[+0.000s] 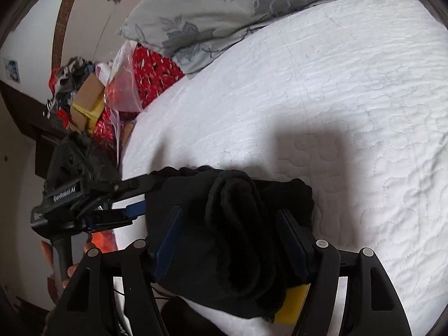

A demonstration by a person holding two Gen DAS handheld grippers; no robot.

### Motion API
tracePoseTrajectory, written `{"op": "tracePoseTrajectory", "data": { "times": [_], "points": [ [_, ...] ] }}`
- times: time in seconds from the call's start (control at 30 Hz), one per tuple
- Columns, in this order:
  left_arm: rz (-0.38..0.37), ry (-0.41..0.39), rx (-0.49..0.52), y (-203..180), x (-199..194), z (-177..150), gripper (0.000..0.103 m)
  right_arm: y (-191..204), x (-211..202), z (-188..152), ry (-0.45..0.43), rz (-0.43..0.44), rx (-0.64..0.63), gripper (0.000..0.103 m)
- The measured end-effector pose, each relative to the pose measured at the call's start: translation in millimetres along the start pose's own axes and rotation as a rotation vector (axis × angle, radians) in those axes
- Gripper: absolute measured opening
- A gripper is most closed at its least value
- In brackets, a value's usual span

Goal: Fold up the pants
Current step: 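Lift the pants edge with both grippers and fold it over the bundle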

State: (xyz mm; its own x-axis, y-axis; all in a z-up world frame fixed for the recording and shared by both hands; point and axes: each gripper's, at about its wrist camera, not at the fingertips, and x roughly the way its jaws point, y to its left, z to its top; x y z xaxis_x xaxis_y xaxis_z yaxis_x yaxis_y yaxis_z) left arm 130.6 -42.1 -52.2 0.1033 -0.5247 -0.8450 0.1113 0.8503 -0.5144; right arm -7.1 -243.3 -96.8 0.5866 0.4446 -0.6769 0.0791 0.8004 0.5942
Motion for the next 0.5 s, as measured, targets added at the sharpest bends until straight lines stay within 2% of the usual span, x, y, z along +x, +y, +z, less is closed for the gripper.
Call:
{"op": "tracePoseTrajectory", "data": {
  "times": [0.03, 0.07, 0.17, 0.27, 0.3, 0.33, 0.43, 0.5],
  "points": [
    [0.0, -0.003, 0.003, -6.4, -1.1, -3.0, 0.057, 0.1, 0.3, 1.7, 0.013, -0.011, -0.01, 0.019],
    [0.011, -0.012, 0.016, -11.7, -3.6, -5.9, 0.057, -2.0, -3.2, 3.3, 0.016, 0.005, 0.003, 0.02],
    [0.155, -0.035, 0.096, -25.7, 7.7, -12.1, 0.054, -17.8, -29.9, 3.3, -0.027, 0.015, 0.038, 0.02],
    [0.238, -0.038, 0.098, -24.6, 22.6, -11.7, 0.054, -45.2, -25.3, -3.2, 0.001, -0.02, 0.104, 0.022],
    [0.226, -0.047, 0.091, -23.9, 18.2, -12.6, 0.054, -51.9, -21.0, -5.5, 0.014, 0.005, 0.13, 0.025],
    [0.212, -0.053, 0.083, -23.1, 12.9, -12.8, 0.054, -53.0, -21.1, -6.1, 0.009, 0.019, 0.142, 0.032],
    [0.163, -0.068, 0.064, -10.6, -11.3, -21.2, 0.054, -48.9, -29.4, -5.3, 0.006, 0.063, 0.146, 0.035],
    [0.136, -0.074, 0.052, 0.6, -23.1, -33.3, 0.06, -45.2, -35.1, -7.0, 0.02, 0.094, 0.137, 0.047]
  ]
}}
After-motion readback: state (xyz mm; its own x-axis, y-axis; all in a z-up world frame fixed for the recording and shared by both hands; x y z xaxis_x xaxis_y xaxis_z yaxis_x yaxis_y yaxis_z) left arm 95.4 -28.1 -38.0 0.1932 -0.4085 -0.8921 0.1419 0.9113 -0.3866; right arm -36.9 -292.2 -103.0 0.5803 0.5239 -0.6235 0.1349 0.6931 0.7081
